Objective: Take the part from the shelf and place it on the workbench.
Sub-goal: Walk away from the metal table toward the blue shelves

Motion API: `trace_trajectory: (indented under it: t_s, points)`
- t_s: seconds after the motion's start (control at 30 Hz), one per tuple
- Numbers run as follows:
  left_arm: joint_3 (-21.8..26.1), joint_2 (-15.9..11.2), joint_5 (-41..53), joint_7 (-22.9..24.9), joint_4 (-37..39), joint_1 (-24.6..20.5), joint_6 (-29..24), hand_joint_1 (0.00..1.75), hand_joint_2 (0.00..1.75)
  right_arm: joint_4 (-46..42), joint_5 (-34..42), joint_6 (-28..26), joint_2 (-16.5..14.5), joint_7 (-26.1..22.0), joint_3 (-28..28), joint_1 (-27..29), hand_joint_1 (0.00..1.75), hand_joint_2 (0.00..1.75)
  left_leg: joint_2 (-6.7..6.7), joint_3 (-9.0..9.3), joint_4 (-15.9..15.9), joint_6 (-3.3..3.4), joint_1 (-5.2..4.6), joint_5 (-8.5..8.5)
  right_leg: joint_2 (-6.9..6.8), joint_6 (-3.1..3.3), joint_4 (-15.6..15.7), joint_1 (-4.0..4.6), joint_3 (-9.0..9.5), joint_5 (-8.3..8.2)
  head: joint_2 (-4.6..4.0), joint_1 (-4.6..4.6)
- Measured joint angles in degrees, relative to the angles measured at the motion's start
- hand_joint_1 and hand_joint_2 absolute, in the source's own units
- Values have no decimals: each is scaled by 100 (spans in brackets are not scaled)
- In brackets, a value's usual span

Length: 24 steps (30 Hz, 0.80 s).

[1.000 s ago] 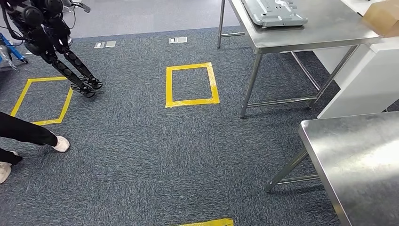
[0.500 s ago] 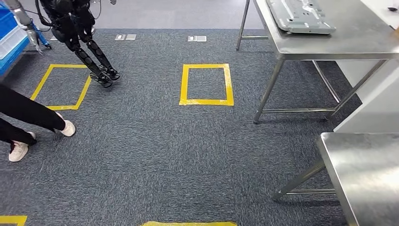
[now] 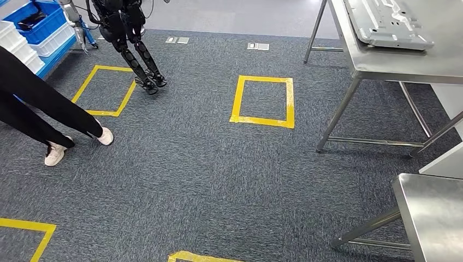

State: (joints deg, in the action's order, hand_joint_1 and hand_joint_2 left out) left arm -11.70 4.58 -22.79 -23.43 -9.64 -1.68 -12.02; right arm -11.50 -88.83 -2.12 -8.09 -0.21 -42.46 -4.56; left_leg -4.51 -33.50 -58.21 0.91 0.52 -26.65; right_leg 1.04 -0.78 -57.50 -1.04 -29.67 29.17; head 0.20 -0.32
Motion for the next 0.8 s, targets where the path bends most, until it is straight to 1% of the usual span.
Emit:
trace_trajectory:
  t_s: [0.03, 0.07, 0.1, 0.13, 0.17, 0.2, 0.23, 0.27, 0.3, 0.33, 0.37, 0.4, 0.43, 0.47, 0.5, 0.53, 0.57, 0.6, 0.63, 0.67, 0.7, 0.73, 0.77, 0.8]
  points:
    - [-1, -2, 1, 0, 2, 1, 1, 0, 0, 0, -1, 0, -3, 3, 1, -1, 0, 0, 101, -56, -119, -22, 7, -87, -42, 50, 9, -10, 8, -17, 0, -8]
    - [-1, -3, 3, 0, 3, 0, 2, 0, 0, 1, -1, 0, -7, 5, 1, 1, 0, 0, 220, -155, -343, -39, 12, -238, -86, 93, 17, -16, 6, -27, 0, -17]
    - [-1, -1, 5, 0, 3, -2, 4, 0, 0, 1, -2, 0, -7, 7, 1, 8, 0, 0, 331, -315, -701, -56, 10, -450, -135, 120, 16, 3, 1, -24, 0, -23]
    - [-1, 1, 7, 0, 3, -3, 5, 0, 0, 1, -1, 0, -7, 8, 1, 17, 0, 0, 382, -506, -1116, -71, 14, -661, -192, 140, 16, 23, -6, -18, 0, -30]
    - [-1, 2, 8, 0, 3, -2, 7, 0, 0, 2, -1, -1, -4, 9, 1, 25, 0, 0, 402, -675, -1478, -81, 18, -806, -251, 146, 15, 40, -12, -14, 0, -30]
    - [-1, 2, 8, 0, 3, 1, 7, 0, 0, 1, 0, -2, -2, 9, 1, 28, 0, 0, 416, -770, -1684, -83, 19, -852, -309, 151, 14, 54, -15, -9, 0, -30]
    - [-1, 1, 8, 0, 4, 5, 7, 0, 0, 1, 1, -1, -1, 10, 1, 26, 0, 0, 429, -739, -1640, -76, 19, -772, -360, 153, 14, 63, -13, -6, 0, -31]
    - [-1, 0, 10, -3, 4, 7, 7, 0, 0, 1, 0, -2, -1, 10, 1, 23, 0, 0, 453, -593, -1375, -61, 18, -607, -406, 157, 14, 69, -5, -1, 0, -31]
    - [-1, -1, 14, -5, 4, 8, 7, 0, 0, 0, -2, -2, -2, 9, 2, 17, 0, 0, 530, -362, -959, -33, 12, -410, -447, 161, 14, 76, 7, 5, 0, -32]
    - [-2, -2, 21, -10, 3, 0, 9, 0, 0, 1, -3, -2, -4, 8, 2, 11, 0, 0, 630, -141, -548, -8, -8, -265, -484, 154, 8, 100, 17, 17, 0, -32]
    - [-3, -2, 32, -16, 3, -8, 14, 0, 0, 1, -5, -2, -5, 6, 3, 7, 0, 0, 710, 18, -242, 18, -26, -173, -520, 144, 7, 122, 23, 27, 0, -26]
    - [-4, -2, 41, -22, 2, -16, 19, 0, 0, 1, -7, -3, -6, 4, 3, 2, 0, 0, 765, 101, -66, 39, -46, -138, -557, 128, 7, 142, 26, 36, 0, -26]
    - [-7, -2, 49, -28, 3, -21, 25, 0, 0, 1, -7, -3, -7, 2, 3, 0, 0, 0, 749, 106, -19, 53, -65, -144, -599, 107, 12, 156, 30, 43, 0, -21]
    - [-8, -1, 54, -32, 3, -21, 29, 0, 0, 0, -8, -4, -7, 1, 4, -6, 0, 0, 693, 104, 0, 82, -64, -127, -637, 86, 21, 157, 41, 46, 0, -20]
    - [-10, 2, 56, -36, 3, -20, 34, 0, 0, 0, -9, -5, -6, 1, 5, -10, 0, 0, 647, 117, 33, 113, -54, -104, -631, 60, 10, 153, 41, 67, 0, -21]
    - [-13, 4, 56, -39, 4, -19, 38, 0, 0, 0, -10, -6, -5, 1, 5, -14, 0, 0, 600, 133, 67, 152, -42, -74, -556, 44, -67, 144, 15, 126, 0, -17]
    - [-14, 5, 56, -40, 4, -21, 41, 0, 0, 0, -12, -6, -5, 0, 6, -15, 0, 0, 559, 147, 101, 188, -25, -45, -438, 38, -253, 133, -62, 235, 0, -15]
    - [-16, 5, 56, -42, 3, -26, 44, 0, 0, 0, -14, -6, -5, -1, 6, -12, 0, 0, 516, 148, 115, 211, -17, -27, -305, 46, -581, 111, -215, 396, 0, -8]
    - [-16, 2, 56, -44, 4, -30, 43, 0, 0, 1, -16, -6, -5, -2, 6, -6, 0, 0, 462, 136, 116, 225, -17, -19, -203, 56, -1014, 91, -415, 578, 0, -5]
    - [-16, 0, 56, -46, 4, -33, 42, 0, 0, 1, -19, -6, -5, -6, 7, 3, 0, 0, 403, 128, 115, 229, -16, -16, -157, 49, -1419, 72, -612, 718, 0, -1]
    - [-16, 1, 56, -51, 4, -32, 41, 0, 0, 2, -22, -6, -4, -13, 7, 11, 0, 0, 338, 125, 114, 230, -16, -13, -141, 17, -1682, 55, -744, 784, 0, -1]
    - [-16, 4, 56, -55, 4, -29, 39, 0, 0, 2, -27, -6, -4, -21, 8, 14, 0, 0, 274, 130, 111, 227, -13, -11, -135, -36, -1704, 36, -761, 744, 0, -1]
    - [-16, 10, 56, -59, 4, -27, 38, 0, 0, 2, -33, -7, -2, -28, 9, 15, 0, 0, 209, 139, 106, 219, -8, -11, -121, -104, -1464, 14, -650, 605, 0, -2]
    - [-16, 17, 55, -64, 4, -26, 38, 0, 0, 2, -39, -7, 1, -33, 10, 13, 0, 0, 144, 147, 97, 203, -2, -14, -76, -172, -1048, -17, -455, 414, 0, -2]
